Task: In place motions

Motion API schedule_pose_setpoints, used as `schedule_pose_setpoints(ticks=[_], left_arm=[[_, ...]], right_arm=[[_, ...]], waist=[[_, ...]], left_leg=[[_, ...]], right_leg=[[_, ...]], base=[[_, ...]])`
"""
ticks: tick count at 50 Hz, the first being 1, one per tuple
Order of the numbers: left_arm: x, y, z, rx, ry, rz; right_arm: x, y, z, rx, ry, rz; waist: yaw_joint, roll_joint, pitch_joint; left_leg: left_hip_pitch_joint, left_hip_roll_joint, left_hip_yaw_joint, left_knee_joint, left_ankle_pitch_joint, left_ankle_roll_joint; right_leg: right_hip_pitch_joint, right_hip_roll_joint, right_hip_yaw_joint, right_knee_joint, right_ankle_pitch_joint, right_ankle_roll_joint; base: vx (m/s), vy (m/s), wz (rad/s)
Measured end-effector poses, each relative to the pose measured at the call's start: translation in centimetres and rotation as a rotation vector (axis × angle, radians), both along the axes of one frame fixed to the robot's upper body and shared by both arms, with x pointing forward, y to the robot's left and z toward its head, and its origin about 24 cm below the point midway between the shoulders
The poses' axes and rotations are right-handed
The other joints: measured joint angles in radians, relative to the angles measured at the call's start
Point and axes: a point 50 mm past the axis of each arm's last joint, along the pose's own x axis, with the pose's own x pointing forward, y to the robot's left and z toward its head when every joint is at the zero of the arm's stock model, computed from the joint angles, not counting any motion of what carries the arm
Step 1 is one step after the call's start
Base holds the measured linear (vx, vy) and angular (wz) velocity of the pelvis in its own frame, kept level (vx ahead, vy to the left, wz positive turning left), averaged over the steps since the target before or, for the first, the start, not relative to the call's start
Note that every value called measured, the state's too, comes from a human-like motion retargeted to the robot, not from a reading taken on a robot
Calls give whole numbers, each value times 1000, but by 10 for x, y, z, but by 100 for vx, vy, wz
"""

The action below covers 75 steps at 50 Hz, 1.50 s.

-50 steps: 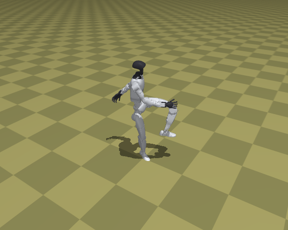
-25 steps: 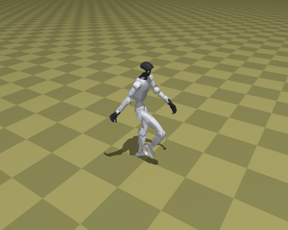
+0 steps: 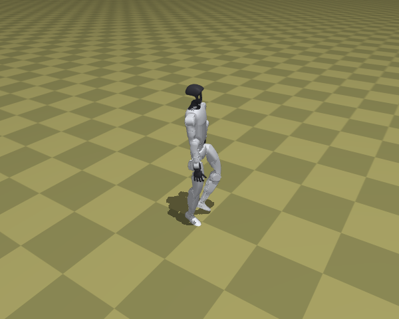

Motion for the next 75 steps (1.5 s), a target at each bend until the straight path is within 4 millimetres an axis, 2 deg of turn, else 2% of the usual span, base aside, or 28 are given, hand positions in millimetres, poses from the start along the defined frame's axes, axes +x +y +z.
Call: schedule_pose_setpoints(ticks=[2, 5, 7, 10, 13, 15, 19, 22, 25, 28, 30, 31, 33, 35, 37, 39, 42, 45, 47, 49, 52, 55, 58, 60, 62, 64, 70, 75], left_arm=[[-41, -4, 5, 17, 76, 156], [-70, -12, 10, -2, 86, 379], [-88, -19, 14, 23, 121, 447], [-147, -22, 36, 120, 268, 521], [-206, -12, 72, 259, 444, 579], [-214, -15, 76, 309, 463, 641], [-170, -32, 47, 222, 326, 711], [-143, -36, 32, 120, 235, 670], [-117, -31, 21, 59, 157, 554], [-81, -22, 9, 41, 74, 405], [-46, -13, 2, 28, 6, 283], [-19, -9, -3, 10, -49, 219], [60, -6, -5, -35, -233, 85], [155, -7, 11, -64, -519, -48], [257, -6, 59, -72, -858, -174], [326, -10, 119, -35, -1159, -264], [376, -21, 197, -23, -1526, -293], [384, -43, 229, -96, -1714, -268], [381, -59, 234, -156, -1762, -246], [378, -67, 236, -203, -1784, -226], [370, -61, 220, -223, -1733, -202], [342, -42, 168, -163, -1536, -167], [284, -23, 99, -89, -1257, -149], [235, -18, 58, -47, -1060, -134], [184, -14, 27, -23, -856, -115], [131, -8, 7, -19, -646, -114], [-3, -4, -4, 58, -89, -14], [-59, -22, 4, 23, 56, 249]], right_arm=[[100, 18, 21, 44, -275, 50], [239, 70, 105, 111, -732, 216], [293, 100, 178, 165, -1062, 299], [323, 112, 262, 151, -1431, 466], [325, 91, 284, -120, -1577, 554], [326, 90, 290, -259, -1631, 544], [320, 103, 275, -107, -1620, 466], [294, 102, 211, 50, -1398, 394], [240, 83, 128, 83, -1089, 305], [148, 52, 50, 72, -696, 294], [73, 24, 16, 44, -413, 273], [40, 11, 7, 28, -285, 244], [-11, -13, 1, -6, -79, 141], [-56, -31, 4, -58, 60, -19], [-84, -48, 10, -91, 137, -173], [-116, -52, 16, -85, 224, -299], [-174, -59, 32, -109, 384, -408], [-247, -56, 63, -146, 604, -445], [-273, -53, 78, -183, 697, -421], [-271, -55, 77, -203, 698, -388], [-236, -57, 58, -175, 593, -359], [-188, -57, 36, -129, 426, -339], [-141, -48, 18, -94, 272, -279], [-107, -38, 8, -64, 157, -227], [-66, -25, 1, -18, 33, -128], [-24, -15, 0, 16, -72, 13], [99, 4, 27, -50, -395, 420], [135, 17, 44, -60, -539, 522]], waist=[[26, 33, 130], [169, 64, 342], [220, 13, 447], [353, -66, 466], [438, -113, 366], [430, -117, 334], [338, -47, 318], [258, -48, 235], [156, -36, 119], [84, 6, 9], [12, 23, -38], [2, 44, -39], [-35, 73, 1], [-139, 77, 93], [-191, 85, 206], [-304, 121, 297], [-373, 147, 349], [-322, 166, 260], [-275, 162, 199], [-256, 133, 206], [-241, 98, 222], [-218, 78, 178], [-171, 82, 102], [-134, 55, 66], [-85, 25, 60], [-29, 15, 48], [-18, 34, 33], [-145, 46, 30]], left_leg=[[-275, 121, -198, 393, 104, 94], [-533, 463, -293, 905, -41, 97], [-709, 417, -307, 1007, -112, 159], [-856, 415, -187, 1018, -237, 264], [-905, 382, -121, 951, -281, 318], [-872, 363, -130, 928, -268, 304], [-628, 262, -220, 811, -140, 139], [-329, 96, -160, 528, -100, 30], [-55, -116, -179, 88, -84, -7], [184, -271, -277, -404, -209, -20], [332, -242, -110, -628, -395, 25], [337, -235, -121, -681, -399, 55], [306, -213, -215, -716, -396, 76], [312, -236, -316, -734, -384, 112], [329, -271, -306, -731, -395, 165], [327, -262, -384, -708, -400, 211], [327, -256, -410, -707, -380, 259], [290, -236, -378, -699, -373, 252], [267, -242, -381, -696, -381, 243], [290, -260, -367, -709, -387, 233], [322, -266, -335, -734, -386, 203], [331, -258, -284, -756, -391, 164], [324, -240, -245, -763, -401, 129], [325, -268, -239, -760, -405, 115], [338, -289, -214, -749, -408, 98], [340, -286, -170, -743, -404, 82], [309, -223, -91, -754, -378, 59], [283, -205, -109, -766, -355, 63]], right_leg=[[-11, 70, 146, -6, 49, -51], [45, 156, 138, -17, 31, -162], [33, 111, 234, 8, 39, -176], [-36, 20, 294, 63, 41, -199], [-118, -33, 305, 104, 41, -213], [-121, -33, 299, 95, 41, -218], [-42, 22, 234, 19, 56, -204], [-13, -6, 181, -15, 53, -152], [25, -12, 84, -45, 41, -92], [24, 39, 26, -16, 34, -58], [12, 52, -63, 58, 83, -28], [-20, 42, -136, 167, 207, -10], [-186, -53, -212, 494, 467, -10], [-504, -2, 87, 844, 577, 25], [-686, -218, 78, 1175, 525, -42], [-848, -299, 134, 1366, 491, -52], [-1107, -247, 233, 1499, 391, -139], [-1241, -230, 232, 1506, 313, -266], [-1222, -234, 221, 1472, 292, -294], [-1111, -247, 220, 1416, 306, -266], [-841, -252, 154, 1249, 343, -203], [-557, -216, 52, 979, 376, -156], [-295, -89, 10, 582, 425, -116], [-122, -10, 45, 243, 451, -24], [-7, 36, 76, 39, 117, -38], [32, 14, -50, -72, 71, -83], [-27, 23, -32, -134, 121, -82], [-38, 41, -36, -142, 110, -88]], base=[[-47, -37, -88], [-70, -46, -241], [-53, -17, -145], [19, 9, -101], [53, 23, -1], [9, 4, 41], [-18, 2, 62], [16, 17, 101], [32, 17, 132], [40, 20, 87], [22, 17, 113], [-3, 18, 80], [-37, 17, 88], [-53, 21, 185], [-58, 62, 119], [-46, 66, 188], [1, 30, 46], [37, -16, -55], [28, -22, -56], [-3, -22, -33], [-10, -23, -40], [9, -24, -81], [24, -27, -86], [17, -24, -58], [8, -22, -94], [1, -18, -134], [-17, -21, -53], [-8, -12, 40]])
